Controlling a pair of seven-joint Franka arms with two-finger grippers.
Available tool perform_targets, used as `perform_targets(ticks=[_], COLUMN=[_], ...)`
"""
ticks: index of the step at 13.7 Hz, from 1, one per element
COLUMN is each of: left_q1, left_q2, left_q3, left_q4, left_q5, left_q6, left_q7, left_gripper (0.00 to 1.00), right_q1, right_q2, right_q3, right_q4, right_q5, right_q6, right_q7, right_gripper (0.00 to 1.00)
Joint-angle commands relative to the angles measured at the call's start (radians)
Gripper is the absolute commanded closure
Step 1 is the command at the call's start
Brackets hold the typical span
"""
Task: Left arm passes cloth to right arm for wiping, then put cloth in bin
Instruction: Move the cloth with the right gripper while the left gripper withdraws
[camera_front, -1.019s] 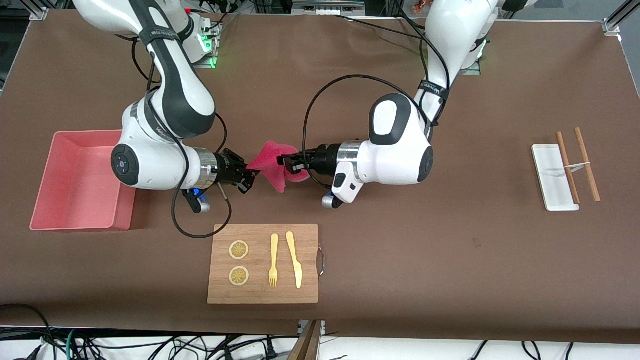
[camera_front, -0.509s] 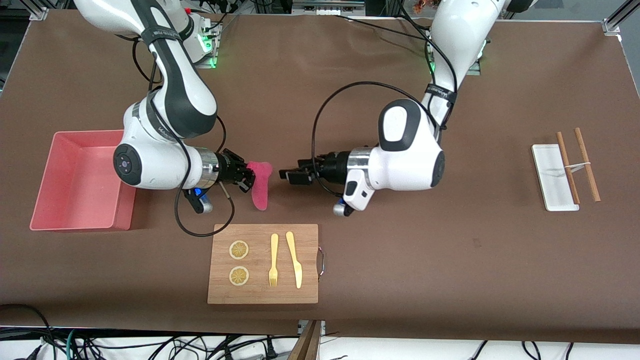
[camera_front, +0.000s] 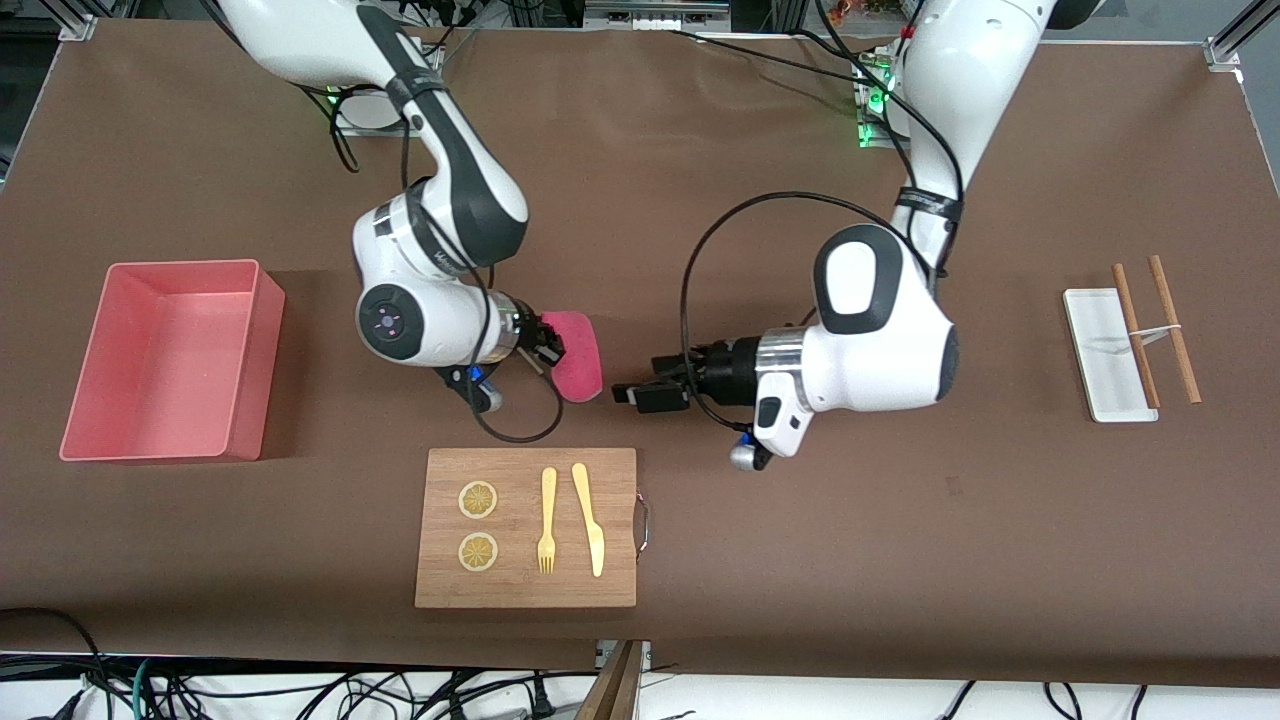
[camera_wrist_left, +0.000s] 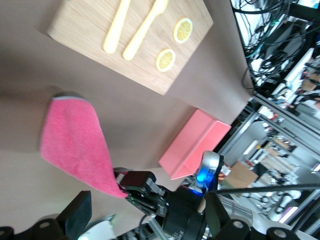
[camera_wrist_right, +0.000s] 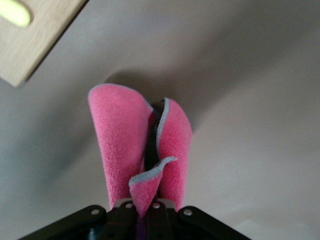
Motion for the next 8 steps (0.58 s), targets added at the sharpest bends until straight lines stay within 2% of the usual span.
perform_targets(ticks=[1,4,6,8], left_q1=[0.074,0.147,0.21,0.272], left_q2=[-0.093,-0.177,-0.232,-0.31], left_q3=[-0.001,-0.001,-0.001,-0.004], left_q4=[-0.021,-0.022,-0.046,-0.102], left_q5=[0.17,0.411,0.494,0.564], left_q6=[-0.147,-0.332,-0.461,-0.541], left_q7=[0.019,0.028,0.029,0.043], left_gripper=[0.0,0.0,0.0,0.0], right_q1=[0.022,0.045,0.066,0.082], right_q2=[-0.006,-0.005,-0.008,-0.005], right_q3=[-0.004,-0.004,-0.005,-0.004], right_q4=[0.011,0.011,0.012,0.025], right_q5=[0.007,0.113,0.171,0.181], right_q6=[-0.003,0.006,0.024,0.02], right_q7=[-0.005,0.0,0.014,0.023], right_gripper=[1.0,1.0,1.0,1.0])
